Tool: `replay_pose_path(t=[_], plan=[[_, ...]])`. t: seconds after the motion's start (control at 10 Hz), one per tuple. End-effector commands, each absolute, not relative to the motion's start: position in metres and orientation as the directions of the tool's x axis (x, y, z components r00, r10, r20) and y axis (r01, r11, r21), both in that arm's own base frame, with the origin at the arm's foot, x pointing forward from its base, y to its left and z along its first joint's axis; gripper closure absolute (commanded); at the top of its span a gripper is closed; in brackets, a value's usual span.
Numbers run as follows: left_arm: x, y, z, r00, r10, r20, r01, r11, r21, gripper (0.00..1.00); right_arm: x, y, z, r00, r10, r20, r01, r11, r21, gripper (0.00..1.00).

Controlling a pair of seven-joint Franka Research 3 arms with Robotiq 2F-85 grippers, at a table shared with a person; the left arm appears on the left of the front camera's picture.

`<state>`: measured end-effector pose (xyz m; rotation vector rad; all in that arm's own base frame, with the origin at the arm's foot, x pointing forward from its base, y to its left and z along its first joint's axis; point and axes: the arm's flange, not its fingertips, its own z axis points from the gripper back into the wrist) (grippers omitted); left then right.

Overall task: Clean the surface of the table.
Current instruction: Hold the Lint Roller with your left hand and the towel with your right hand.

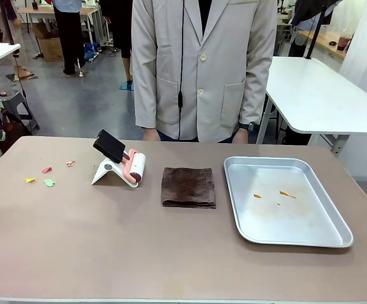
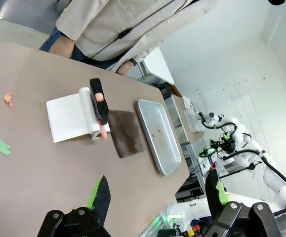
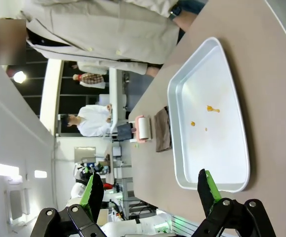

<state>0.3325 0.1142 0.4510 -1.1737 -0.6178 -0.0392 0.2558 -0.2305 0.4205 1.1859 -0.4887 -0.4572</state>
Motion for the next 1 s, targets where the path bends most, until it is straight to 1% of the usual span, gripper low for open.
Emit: replay_pose_path(t=[0.0,0.1,0.3,0.5,0.7,0.8,0.9], plan=[[0.332,0.143,0.454,0.872,0.219,0.438,0.329,0.401,-0.855,0.00,0.260,-0.199,0.437,0.806,-0.570,0.159,0.126,0.426,0.896,0.00],[0.335,0.151,0.460,0.889,0.189,0.417,0.311,0.418,-0.854,0.00,0.265,-0.175,0.452,0.812,-0.543,0.212,0.110,0.499,0.860,0.00],[0.348,0.155,0.477,0.913,0.120,0.391,0.304,0.440,-0.845,0.00,0.278,-0.121,0.480,0.836,-0.451,0.312,0.034,0.610,0.792,0.00],[0.367,0.145,0.495,0.918,0.036,0.396,0.333,0.474,-0.815,0.00,0.294,-0.060,0.494,0.874,-0.311,0.373,-0.036,0.725,0.688,0.00],[0.397,0.111,0.510,0.928,-0.047,0.369,0.343,0.492,-0.800,0.00,0.320,0.010,0.499,0.912,-0.126,0.390,-0.147,0.787,0.599,0.00],[0.415,0.082,0.510,0.939,-0.087,0.333,0.329,0.516,-0.791,0.00,0.335,0.043,0.497,0.920,-0.049,0.388,-0.194,0.803,0.563,0.00],[0.431,0.052,0.507,0.945,-0.133,0.298,0.321,0.546,-0.774,0.00,0.351,0.075,0.491,0.926,0.000,0.376,-0.211,0.828,0.520,0.00]])
